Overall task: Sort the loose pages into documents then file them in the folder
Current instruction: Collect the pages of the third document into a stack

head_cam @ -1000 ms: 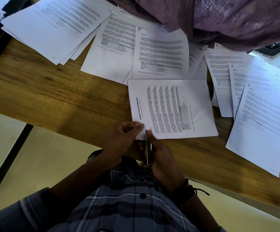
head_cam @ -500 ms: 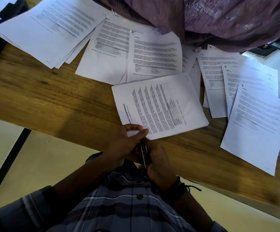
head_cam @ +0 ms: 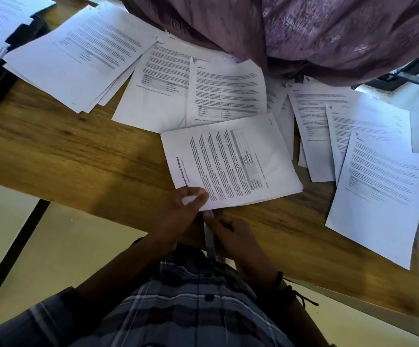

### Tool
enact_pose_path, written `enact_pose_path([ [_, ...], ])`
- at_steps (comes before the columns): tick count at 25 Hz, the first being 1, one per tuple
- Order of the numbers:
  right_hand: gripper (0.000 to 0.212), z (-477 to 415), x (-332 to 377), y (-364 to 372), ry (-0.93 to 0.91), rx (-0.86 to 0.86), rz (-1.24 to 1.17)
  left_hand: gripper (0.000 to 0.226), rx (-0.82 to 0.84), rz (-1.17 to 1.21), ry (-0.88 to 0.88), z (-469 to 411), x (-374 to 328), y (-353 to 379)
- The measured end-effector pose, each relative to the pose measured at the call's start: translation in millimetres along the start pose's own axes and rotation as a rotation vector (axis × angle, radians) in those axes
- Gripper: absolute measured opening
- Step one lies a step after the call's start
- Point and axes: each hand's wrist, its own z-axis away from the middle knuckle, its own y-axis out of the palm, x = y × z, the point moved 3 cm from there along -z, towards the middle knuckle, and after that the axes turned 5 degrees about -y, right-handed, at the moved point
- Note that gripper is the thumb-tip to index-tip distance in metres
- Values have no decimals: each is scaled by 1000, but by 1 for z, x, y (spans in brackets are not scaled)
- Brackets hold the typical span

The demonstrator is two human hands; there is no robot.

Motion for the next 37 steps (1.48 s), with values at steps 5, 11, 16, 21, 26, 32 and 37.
enact_pose_path([
  [5,22,2,-10,-69,-383,-454,732,33,-223,-102,321,10,-21,-22],
  [11,38,-14,-12,-97,-387,-450,737,55,-422,389,511,36,-60,-45],
  [16,63,-36,10,-118,-426,-335,695,11,-302,554,625,57,-116,-56],
  [21,63,-51,83,-81,-727,-139,481,11,-268,417,814,93,-158,-49],
  [26,77,-51,141,-45,-821,74,218,7,-318,344,923,131,-176,-50],
  [32,44,-47,178,-10,-796,361,-2,12,-290,485,860,149,-188,-85],
  [37,42,-52,189,50,-755,420,-54,13,-387,444,803,120,-194,-157],
])
